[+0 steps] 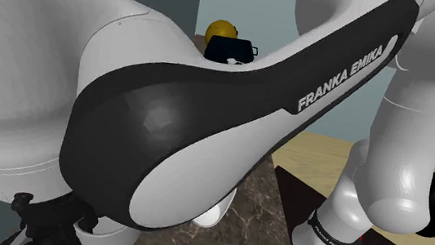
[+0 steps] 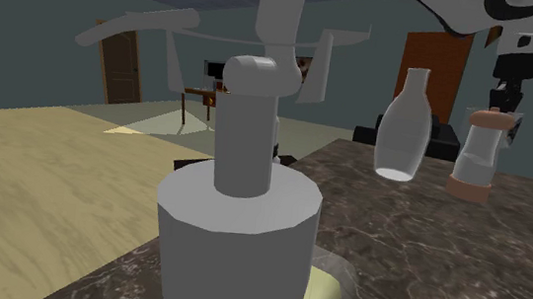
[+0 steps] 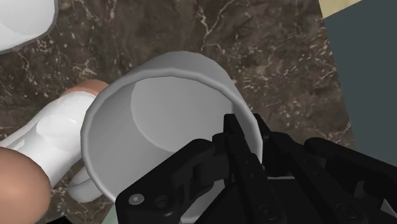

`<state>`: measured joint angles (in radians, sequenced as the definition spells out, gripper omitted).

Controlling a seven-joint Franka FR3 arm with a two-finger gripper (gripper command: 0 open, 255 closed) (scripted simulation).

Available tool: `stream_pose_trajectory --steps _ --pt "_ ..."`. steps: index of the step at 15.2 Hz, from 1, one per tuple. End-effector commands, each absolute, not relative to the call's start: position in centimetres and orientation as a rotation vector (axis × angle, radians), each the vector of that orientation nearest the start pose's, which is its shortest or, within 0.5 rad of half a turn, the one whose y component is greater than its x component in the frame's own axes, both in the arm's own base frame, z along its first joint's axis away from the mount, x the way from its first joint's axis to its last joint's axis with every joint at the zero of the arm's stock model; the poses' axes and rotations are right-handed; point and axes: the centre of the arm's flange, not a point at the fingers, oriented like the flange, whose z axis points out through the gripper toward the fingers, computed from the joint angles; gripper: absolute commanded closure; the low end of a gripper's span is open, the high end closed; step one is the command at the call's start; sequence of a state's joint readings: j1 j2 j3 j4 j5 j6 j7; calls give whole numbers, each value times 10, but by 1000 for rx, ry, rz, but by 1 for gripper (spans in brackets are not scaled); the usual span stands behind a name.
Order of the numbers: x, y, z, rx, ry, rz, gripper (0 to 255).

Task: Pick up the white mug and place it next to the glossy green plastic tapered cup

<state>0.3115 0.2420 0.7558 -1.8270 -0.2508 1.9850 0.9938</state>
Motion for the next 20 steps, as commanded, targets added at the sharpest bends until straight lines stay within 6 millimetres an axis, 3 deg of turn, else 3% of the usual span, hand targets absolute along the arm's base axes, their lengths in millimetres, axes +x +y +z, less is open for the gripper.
stream_pose_trajectory --steps 1,15,20 --pt "329 511 421 -3172 -259 -78 255" --pt "329 511 347 -3172 -259 -78 255" --pt "329 511 347 -3172 -259 -78 255"
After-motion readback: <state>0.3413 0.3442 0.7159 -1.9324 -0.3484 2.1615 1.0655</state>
